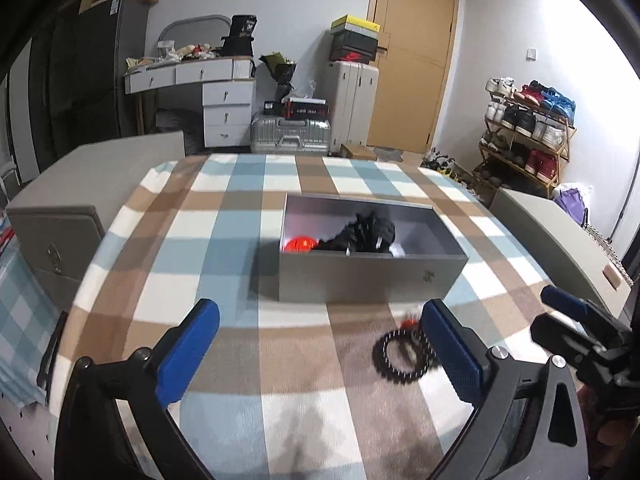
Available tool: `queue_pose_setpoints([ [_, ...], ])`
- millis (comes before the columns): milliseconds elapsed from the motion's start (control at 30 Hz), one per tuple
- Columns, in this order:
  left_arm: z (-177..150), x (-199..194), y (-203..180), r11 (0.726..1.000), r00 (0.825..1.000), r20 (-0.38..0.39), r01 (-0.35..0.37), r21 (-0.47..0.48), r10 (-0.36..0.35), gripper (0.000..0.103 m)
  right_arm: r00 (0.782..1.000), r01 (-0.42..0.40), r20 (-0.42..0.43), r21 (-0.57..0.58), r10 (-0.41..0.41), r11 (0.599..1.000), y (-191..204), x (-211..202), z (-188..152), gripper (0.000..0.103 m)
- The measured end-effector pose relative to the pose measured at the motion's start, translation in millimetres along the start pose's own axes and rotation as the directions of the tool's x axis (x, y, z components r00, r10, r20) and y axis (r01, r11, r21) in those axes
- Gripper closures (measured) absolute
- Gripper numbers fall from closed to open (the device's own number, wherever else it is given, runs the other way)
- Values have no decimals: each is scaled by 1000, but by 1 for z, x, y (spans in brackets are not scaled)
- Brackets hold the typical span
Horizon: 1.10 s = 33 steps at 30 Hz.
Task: Organize jewelry
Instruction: 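Withdraw both grippers from the box toward the coil bracelets, then close the right gripper on a small clear red-capped hair accessory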
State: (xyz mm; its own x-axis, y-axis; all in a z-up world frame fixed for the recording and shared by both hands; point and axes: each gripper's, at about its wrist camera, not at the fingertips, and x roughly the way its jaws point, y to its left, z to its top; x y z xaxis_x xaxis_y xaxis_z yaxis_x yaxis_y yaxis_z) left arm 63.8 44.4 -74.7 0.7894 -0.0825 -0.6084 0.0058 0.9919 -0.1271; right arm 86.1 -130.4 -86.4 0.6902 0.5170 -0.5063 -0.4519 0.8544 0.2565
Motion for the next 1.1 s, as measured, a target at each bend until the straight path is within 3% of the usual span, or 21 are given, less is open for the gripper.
queue_pose_setpoints([
  [167, -11, 4, 5, 1000, 999, -54, 3, -26, -5, 4, 996, -19, -90, 31, 21, 999, -6, 17, -11, 3],
  [400, -18, 8, 11, 999, 996, -90, 9, -38, -13, 4, 990, -43, -134, 71, 52, 997, -8, 39, -11, 4],
  [667, -23, 18, 14, 999, 991, -131, 27, -42, -33, 4, 976, -40, -213, 7, 41, 999, 7, 72, -7, 8],
  [767, -23, 21, 15, 998, 989, -142, 35, -48, -41, 4, 970, -26, -239, 38, 34, 999, 2, 84, -4, 19],
  [900, -24, 21, 16, 998, 988, -146, 35, -50, -42, 4, 960, -55, -270, 91, 78, 994, -6, 88, -6, 46],
  [1100, -25, 26, 17, 998, 985, -165, 43, -56, -51, 4, 961, -61, -263, 78, 79, 995, -4, 83, -8, 62],
])
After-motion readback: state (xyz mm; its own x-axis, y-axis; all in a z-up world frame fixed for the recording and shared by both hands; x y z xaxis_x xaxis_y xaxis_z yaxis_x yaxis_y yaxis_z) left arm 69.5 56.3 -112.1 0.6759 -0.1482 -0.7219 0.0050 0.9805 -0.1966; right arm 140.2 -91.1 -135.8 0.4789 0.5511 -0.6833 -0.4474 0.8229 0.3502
